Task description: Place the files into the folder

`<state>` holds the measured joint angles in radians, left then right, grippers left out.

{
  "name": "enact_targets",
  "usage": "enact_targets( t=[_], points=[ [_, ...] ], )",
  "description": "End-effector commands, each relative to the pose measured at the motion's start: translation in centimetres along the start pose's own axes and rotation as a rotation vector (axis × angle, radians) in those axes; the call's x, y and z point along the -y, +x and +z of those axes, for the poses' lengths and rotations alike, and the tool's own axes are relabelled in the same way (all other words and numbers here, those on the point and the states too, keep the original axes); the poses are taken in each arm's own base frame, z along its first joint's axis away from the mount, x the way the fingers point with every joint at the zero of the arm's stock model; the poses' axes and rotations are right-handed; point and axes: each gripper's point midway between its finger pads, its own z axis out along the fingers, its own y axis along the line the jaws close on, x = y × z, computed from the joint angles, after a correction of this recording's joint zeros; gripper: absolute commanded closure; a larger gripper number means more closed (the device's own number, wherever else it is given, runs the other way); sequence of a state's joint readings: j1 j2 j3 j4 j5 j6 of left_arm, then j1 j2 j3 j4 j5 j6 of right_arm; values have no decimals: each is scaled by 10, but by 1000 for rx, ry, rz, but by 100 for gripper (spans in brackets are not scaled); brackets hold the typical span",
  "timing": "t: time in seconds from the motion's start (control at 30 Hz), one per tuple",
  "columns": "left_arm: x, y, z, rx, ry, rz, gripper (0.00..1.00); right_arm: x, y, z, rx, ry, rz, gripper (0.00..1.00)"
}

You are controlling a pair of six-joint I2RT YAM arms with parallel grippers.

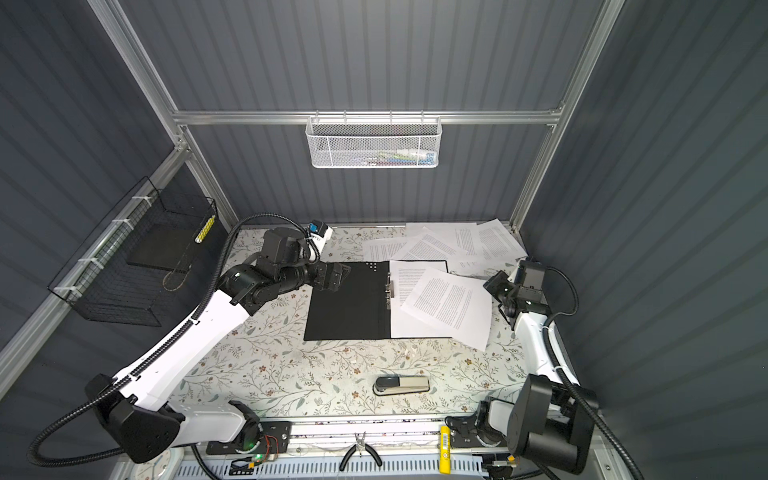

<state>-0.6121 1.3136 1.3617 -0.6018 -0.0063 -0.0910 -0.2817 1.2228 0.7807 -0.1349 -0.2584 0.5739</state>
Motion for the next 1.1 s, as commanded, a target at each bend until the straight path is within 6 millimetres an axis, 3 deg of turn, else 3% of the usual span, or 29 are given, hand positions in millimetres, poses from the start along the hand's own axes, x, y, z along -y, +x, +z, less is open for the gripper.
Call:
enact_targets(
  t=[0.0,0.1,0.23,0.33,0.6,0.8,1.07],
  points=[
    [3,31,0,-73,29,-18,0,6,-5,-5,47,23,34,100],
    [3,40,4,-69,36,-22,0,9,-6,-6,75,30,60,100],
    [6,46,12,-79,57,-24,0,-8,-11,-1,56,-46,96,100],
    [8,52,16,-103,72,-25,0,-7,-11,-2,66,-41,99,100],
    [41,52,20,-121,264,-80,0,0,31,0,-6,-97,209,100],
    [84,72,37,-275,382,-58,0,-3,65,-2,-53,-110,216,100],
    [107,86,56,-343,445,-104,0,3,93,-3,-61,-105,239,100]
  ],
)
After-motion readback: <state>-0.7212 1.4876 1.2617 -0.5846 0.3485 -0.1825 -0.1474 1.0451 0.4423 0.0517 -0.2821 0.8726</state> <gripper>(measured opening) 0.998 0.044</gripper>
